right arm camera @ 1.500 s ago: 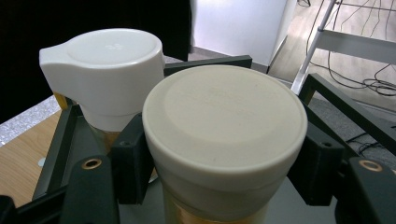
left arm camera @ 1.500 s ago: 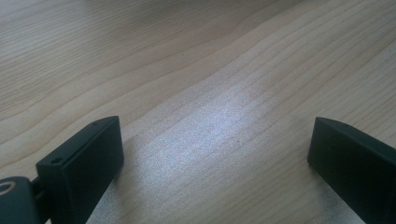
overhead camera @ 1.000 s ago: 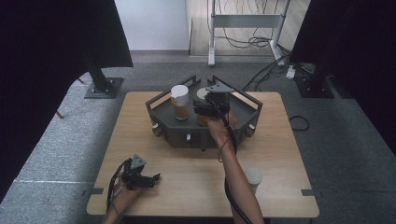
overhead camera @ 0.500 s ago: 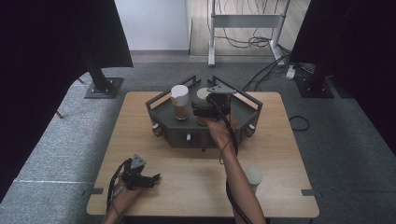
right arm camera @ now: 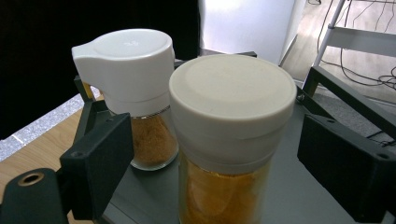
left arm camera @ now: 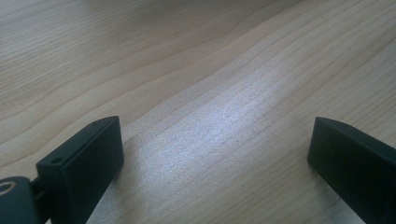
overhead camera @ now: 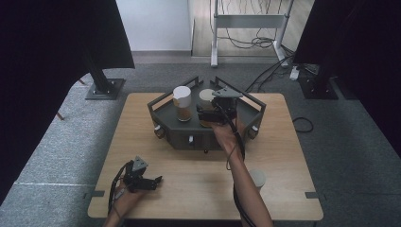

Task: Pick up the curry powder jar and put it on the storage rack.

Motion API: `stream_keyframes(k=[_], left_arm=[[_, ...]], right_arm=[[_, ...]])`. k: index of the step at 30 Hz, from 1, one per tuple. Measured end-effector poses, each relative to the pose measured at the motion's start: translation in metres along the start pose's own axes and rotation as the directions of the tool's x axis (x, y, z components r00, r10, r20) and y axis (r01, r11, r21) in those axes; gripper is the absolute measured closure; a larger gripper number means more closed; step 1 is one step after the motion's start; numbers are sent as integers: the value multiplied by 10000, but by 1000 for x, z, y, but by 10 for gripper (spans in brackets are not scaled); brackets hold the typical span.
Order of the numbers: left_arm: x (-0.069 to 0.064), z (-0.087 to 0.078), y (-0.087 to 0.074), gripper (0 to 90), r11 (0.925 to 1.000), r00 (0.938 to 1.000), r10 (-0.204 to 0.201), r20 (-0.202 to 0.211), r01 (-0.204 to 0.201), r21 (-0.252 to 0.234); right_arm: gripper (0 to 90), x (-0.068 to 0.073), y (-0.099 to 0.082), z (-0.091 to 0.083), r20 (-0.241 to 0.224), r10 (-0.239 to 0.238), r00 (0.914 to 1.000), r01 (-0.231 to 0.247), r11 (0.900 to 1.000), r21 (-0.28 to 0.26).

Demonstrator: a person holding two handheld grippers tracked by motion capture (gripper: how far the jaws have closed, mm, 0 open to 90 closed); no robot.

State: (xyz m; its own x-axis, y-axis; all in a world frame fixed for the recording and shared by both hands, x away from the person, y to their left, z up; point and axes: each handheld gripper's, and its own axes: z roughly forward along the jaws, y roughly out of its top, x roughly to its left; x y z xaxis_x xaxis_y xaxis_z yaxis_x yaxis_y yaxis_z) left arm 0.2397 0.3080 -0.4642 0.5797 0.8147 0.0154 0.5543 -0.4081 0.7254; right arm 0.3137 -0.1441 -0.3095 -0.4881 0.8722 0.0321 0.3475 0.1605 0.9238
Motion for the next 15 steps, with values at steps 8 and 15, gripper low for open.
stream_keyframes(k=[8, 15], left_arm=[[0, 0, 0, 34, 10000, 10000, -12, -11, 12, 8], [-1, 0, 0, 34, 10000, 10000, -23, -24, 23, 7]], right_arm=[[107, 0, 1, -12, -80, -159, 9998, 158, 9998, -131], [113, -1, 1, -25, -186, -271, 9995, 266, 9993, -254]])
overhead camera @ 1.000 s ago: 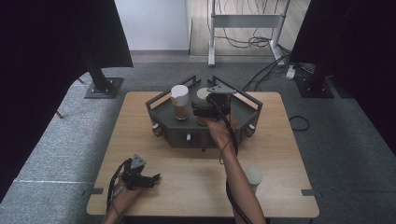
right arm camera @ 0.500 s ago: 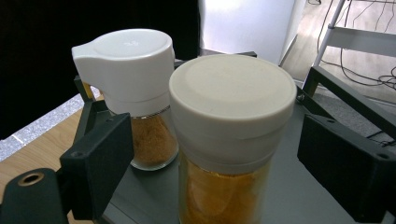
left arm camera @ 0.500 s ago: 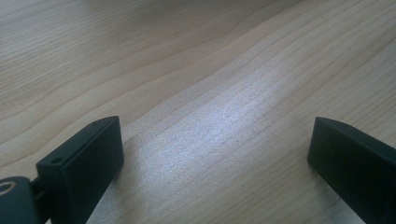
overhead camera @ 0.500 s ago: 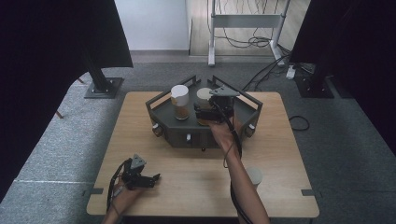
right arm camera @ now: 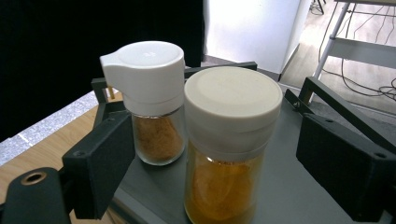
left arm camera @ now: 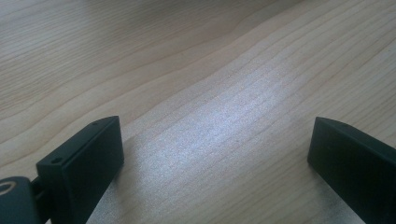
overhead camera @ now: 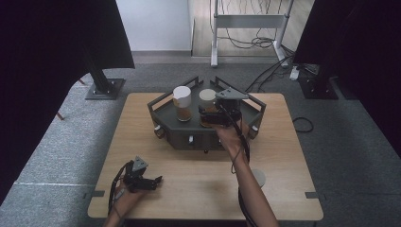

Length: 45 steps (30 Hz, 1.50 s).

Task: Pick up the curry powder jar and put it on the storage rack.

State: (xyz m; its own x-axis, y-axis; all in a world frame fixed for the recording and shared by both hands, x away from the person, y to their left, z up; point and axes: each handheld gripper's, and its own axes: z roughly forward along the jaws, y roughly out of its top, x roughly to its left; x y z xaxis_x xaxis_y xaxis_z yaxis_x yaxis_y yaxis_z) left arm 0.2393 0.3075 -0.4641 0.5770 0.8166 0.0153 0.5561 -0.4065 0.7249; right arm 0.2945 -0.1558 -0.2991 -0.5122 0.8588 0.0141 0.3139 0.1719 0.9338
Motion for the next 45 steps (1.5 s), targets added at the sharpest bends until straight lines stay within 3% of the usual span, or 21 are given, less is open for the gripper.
stream_keyframes(k=[24, 45], left_arm=[[-1, 0, 0, 34, 10000, 10000, -48, -44, 48, 2], [-2, 0, 0, 34, 10000, 10000, -54, -57, 55, 9]], right_arm=[[127, -10, -9, -42, -472, -197, 9987, 199, 9998, 44], [131, -18, -26, -68, -443, -101, 9990, 106, 9999, 106]])
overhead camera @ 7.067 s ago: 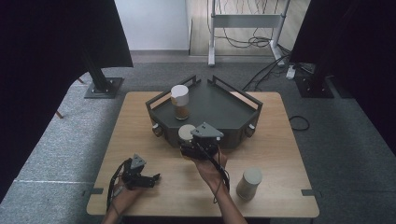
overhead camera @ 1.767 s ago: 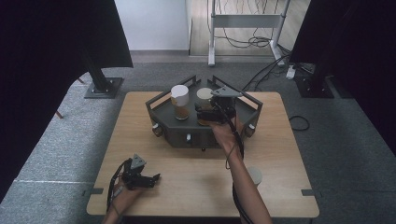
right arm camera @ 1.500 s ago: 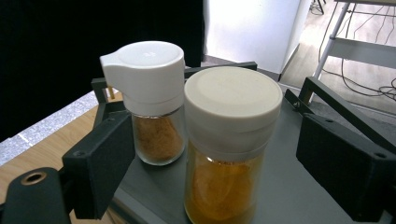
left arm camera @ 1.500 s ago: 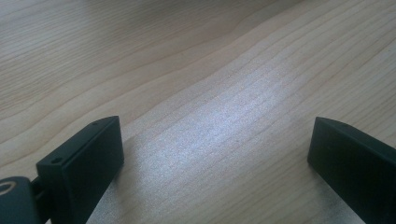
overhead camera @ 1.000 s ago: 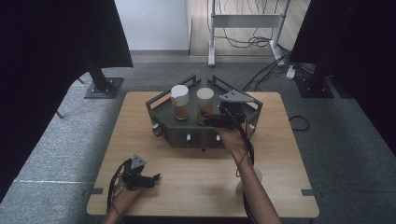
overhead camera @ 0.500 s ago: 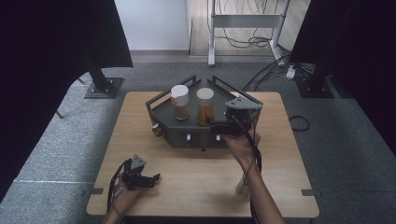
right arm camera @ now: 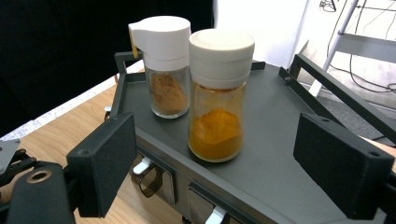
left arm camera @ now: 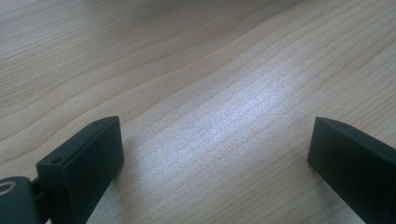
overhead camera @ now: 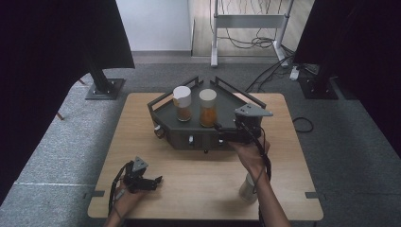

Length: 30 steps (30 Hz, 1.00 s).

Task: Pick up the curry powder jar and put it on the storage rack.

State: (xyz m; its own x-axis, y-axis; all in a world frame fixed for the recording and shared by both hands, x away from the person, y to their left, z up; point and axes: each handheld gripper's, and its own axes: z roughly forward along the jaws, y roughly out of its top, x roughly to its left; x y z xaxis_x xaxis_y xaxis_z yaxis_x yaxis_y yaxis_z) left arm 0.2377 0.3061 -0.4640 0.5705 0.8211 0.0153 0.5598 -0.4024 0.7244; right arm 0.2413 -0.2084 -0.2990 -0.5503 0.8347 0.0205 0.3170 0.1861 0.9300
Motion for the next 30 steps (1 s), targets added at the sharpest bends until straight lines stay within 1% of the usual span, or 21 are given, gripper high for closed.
stream_keyframes(k=[7, 13, 22, 30], left_arm=[[0, 0, 0, 34, 10000, 10000, -1, -13, 1, -3], [0, 0, 0, 34, 10000, 10000, -5, -13, 5, -4], [0, 0, 0, 34, 10000, 10000, -19, -8, 19, -6], [0, 0, 0, 34, 10000, 10000, -17, -11, 17, -9]], right_arm=[[130, -2, -8, -7, 55, 66, 10000, -67, 10000, 47], [131, -6, -15, -17, 124, 168, 9998, -168, 9999, -14], [130, -14, -30, -33, 430, 337, 9985, -335, 9994, -53], [130, -22, -44, -40, 722, 569, 9958, -572, 9984, 21]])
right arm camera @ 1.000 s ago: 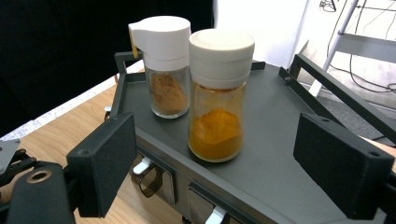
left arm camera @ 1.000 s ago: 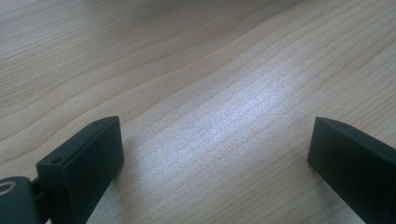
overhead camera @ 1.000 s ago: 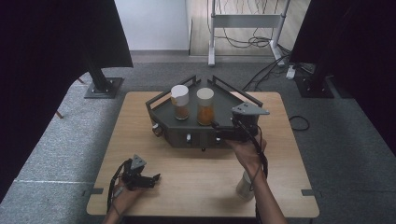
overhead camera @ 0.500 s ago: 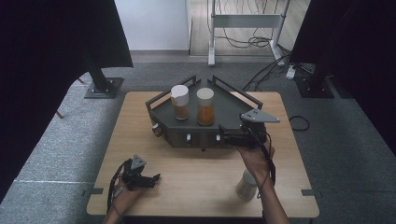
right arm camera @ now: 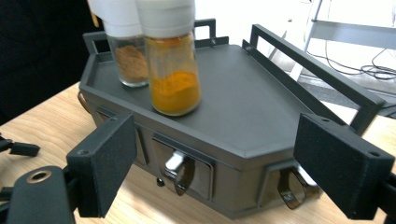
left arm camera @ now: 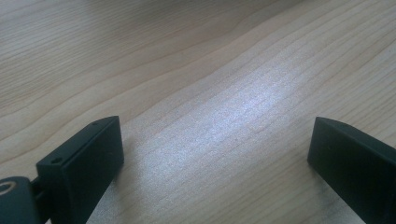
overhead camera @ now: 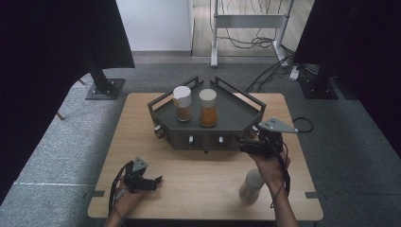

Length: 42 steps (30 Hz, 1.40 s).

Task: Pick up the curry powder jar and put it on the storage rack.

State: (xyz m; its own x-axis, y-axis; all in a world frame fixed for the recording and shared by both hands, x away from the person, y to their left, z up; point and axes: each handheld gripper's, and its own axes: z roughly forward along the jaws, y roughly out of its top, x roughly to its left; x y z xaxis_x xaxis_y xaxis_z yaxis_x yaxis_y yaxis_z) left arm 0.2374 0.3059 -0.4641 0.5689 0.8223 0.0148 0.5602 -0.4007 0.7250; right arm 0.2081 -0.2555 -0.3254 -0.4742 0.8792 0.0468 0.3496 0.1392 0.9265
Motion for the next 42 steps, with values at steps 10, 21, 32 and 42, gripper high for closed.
stream_keyframes(k=[10, 21, 32, 42], left_arm=[[0, 0, 0, 34, 10000, 10000, 4, 0, -4, 3], [0, 0, 0, 34, 10000, 10000, 22, 6, -22, 4], [0, 0, 0, 34, 10000, 10000, 15, -3, -15, -22], [0, 0, -1, 34, 10000, 10000, 17, -5, -17, -31]], right_arm=[[131, -10, -17, -5, 346, 222, 9992, -229, 9995, 199], [131, -23, -37, -11, 716, 614, 9955, -643, 9972, 389], [136, -33, -55, -11, 1188, 892, 9889, -976, 9929, 674], [136, -40, -75, -9, 1486, 1126, 9825, -1292, 9859, 1067]])
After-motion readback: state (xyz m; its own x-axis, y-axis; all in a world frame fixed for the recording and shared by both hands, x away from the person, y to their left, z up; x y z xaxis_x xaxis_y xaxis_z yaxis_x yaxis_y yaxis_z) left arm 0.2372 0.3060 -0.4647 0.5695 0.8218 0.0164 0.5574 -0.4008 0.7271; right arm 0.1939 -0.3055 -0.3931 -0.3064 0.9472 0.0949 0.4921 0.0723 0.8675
